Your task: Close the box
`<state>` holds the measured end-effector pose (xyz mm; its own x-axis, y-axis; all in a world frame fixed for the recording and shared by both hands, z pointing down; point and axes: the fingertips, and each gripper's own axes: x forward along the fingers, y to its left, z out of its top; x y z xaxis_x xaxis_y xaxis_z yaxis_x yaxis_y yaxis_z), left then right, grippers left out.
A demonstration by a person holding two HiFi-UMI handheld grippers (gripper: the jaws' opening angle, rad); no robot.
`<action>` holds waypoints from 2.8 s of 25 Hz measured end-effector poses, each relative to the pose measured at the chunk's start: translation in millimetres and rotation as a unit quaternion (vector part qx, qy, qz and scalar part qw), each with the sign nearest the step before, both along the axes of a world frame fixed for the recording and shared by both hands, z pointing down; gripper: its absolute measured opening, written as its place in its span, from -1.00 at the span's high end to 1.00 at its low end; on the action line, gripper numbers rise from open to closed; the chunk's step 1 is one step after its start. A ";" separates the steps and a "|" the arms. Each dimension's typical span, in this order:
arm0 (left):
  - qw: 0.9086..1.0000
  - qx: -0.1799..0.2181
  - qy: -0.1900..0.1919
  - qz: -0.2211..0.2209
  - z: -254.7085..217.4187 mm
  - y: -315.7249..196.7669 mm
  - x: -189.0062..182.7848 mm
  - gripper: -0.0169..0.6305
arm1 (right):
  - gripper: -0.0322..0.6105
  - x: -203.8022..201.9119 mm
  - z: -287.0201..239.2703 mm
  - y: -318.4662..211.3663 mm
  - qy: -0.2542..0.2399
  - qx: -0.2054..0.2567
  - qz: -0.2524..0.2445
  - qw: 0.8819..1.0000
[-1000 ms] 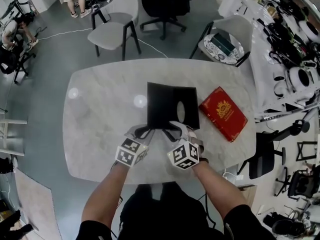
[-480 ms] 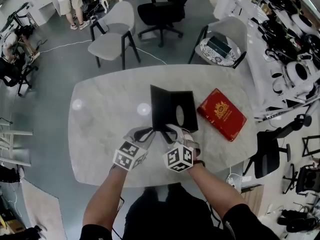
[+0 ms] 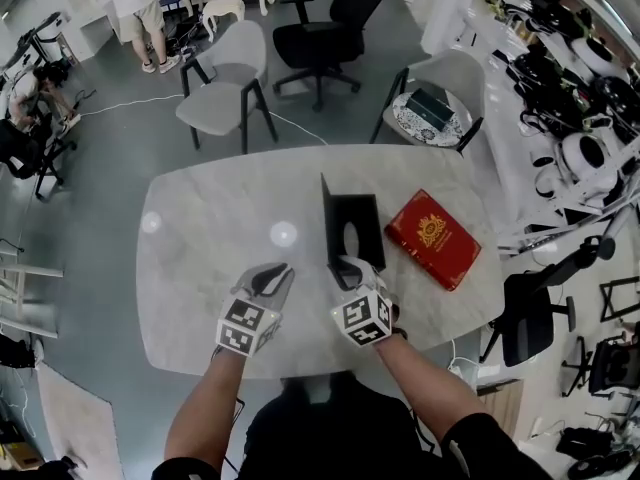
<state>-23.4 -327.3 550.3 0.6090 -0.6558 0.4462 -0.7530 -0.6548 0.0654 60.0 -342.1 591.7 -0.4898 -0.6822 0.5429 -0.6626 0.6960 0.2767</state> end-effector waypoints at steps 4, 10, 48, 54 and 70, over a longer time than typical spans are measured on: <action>1.000 -0.002 0.004 -0.013 -0.1 5.6 -0.4 0.78 | 0.63 15.1 -17.3 -2.9 -0.037 -0.009 0.034 0.999; 1.000 -0.009 0.007 -0.013 0.0 14.4 8.5 0.79 | 0.61 39.2 -27.0 -1.4 -0.080 -0.024 0.075 0.994; 0.998 -0.060 -0.018 -0.005 37.9 25.3 55.9 0.83 | 0.42 123.0 47.9 -6.7 -0.064 -0.100 0.123 0.985; 0.998 -0.068 -0.017 -0.009 42.1 29.7 51.3 0.84 | 0.41 129.4 47.1 -6.8 -0.017 -0.073 0.124 0.989; 0.997 -0.078 -0.006 -0.017 46.5 35.5 45.7 0.84 | 0.39 131.8 55.9 1.1 -0.065 -0.113 0.126 0.983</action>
